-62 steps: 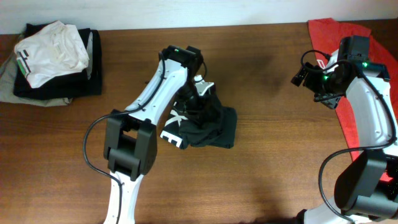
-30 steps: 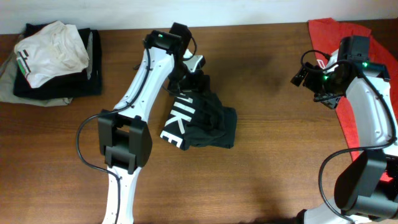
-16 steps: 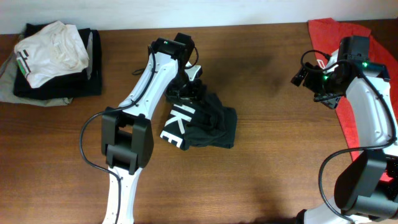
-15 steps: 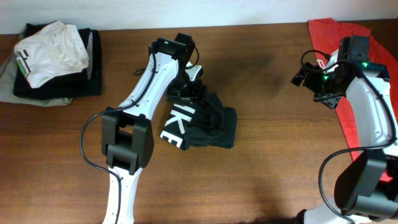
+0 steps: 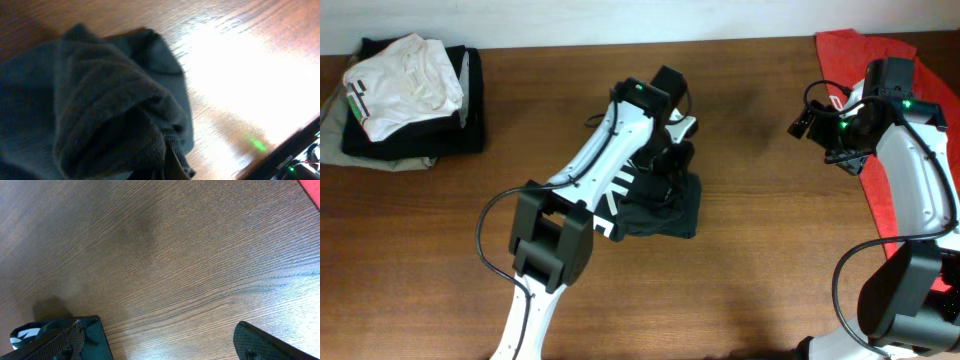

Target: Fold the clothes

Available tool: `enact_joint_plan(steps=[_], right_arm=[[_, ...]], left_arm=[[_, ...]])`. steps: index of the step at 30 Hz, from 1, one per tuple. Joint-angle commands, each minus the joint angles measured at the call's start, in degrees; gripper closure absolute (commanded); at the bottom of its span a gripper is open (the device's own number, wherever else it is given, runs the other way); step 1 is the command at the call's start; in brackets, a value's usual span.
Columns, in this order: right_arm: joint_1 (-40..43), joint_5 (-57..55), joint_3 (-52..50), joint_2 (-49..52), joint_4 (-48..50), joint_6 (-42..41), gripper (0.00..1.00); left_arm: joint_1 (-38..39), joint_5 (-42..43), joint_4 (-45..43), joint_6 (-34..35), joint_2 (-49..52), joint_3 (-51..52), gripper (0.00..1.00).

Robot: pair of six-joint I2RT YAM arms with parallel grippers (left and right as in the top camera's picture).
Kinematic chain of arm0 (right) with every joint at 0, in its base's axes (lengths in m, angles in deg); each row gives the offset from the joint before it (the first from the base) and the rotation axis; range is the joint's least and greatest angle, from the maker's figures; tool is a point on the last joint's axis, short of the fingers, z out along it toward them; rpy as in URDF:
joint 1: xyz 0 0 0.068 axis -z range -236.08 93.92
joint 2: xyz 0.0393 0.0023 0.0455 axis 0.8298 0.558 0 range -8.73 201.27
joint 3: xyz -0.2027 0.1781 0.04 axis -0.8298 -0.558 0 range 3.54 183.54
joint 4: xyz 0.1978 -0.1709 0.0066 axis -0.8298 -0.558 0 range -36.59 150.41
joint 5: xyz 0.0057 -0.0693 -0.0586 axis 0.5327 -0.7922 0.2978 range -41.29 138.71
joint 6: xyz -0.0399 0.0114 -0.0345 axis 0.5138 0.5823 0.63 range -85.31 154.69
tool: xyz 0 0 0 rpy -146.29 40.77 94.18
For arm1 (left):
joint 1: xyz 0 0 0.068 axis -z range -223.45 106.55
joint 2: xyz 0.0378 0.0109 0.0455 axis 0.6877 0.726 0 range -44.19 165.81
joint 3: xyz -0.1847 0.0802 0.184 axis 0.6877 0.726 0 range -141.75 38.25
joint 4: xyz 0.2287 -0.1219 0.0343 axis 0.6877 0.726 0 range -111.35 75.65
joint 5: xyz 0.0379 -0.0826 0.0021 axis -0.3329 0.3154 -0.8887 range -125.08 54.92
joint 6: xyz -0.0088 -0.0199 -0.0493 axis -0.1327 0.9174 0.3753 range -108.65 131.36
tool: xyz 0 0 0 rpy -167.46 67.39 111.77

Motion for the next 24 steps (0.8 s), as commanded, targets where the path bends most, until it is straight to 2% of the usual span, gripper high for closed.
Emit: enact_joint_plan(steps=[1,8,12,16,20,22,23,24], right_arm=[[-0.02,-0.50,0.22,0.20,-0.02,0.15,0.01],[-0.02,-0.50,0.22,0.20,-0.02,0.15,0.02],[-0.02,-0.50,0.22,0.20,-0.02,0.15,0.01],[-0.02,-0.50,0.22,0.20,-0.02,0.15,0.01],[-0.02,-0.50,0.22,0.20,-0.02,0.15,0.01],[-0.02,-0.50,0.22,0.20,-0.02,0.15,0.01],[-0.02,-0.50,0.22,0.20,-0.02,0.15,0.01],[-0.02,-0.50,0.22,0.20,-0.02,0.15,0.01]], left_arm=[[1.99,0.83,-2.78,0.81,0.44,0.50,0.99],[3.43,0.94,-7.15,0.98,2.21,0.50,0.99],[5.53,0.90,-11.76,0.96,2.82,0.50,0.87],[7.19,0.20,-12.37,0.70,3.54,0.48,0.87],[4.79,-5.07,-8.17,0.72,1.57,-4.35,0.86],[1.55,-5.20,-3.93,0.68,-0.35,-8.44,0.79],[-0.13,-5.20,-1.62,-0.13,-1.05,-10.38,0.71],[-1.81,-5.20,0.96,-1.77,-1.53,-12.41,0.69]])
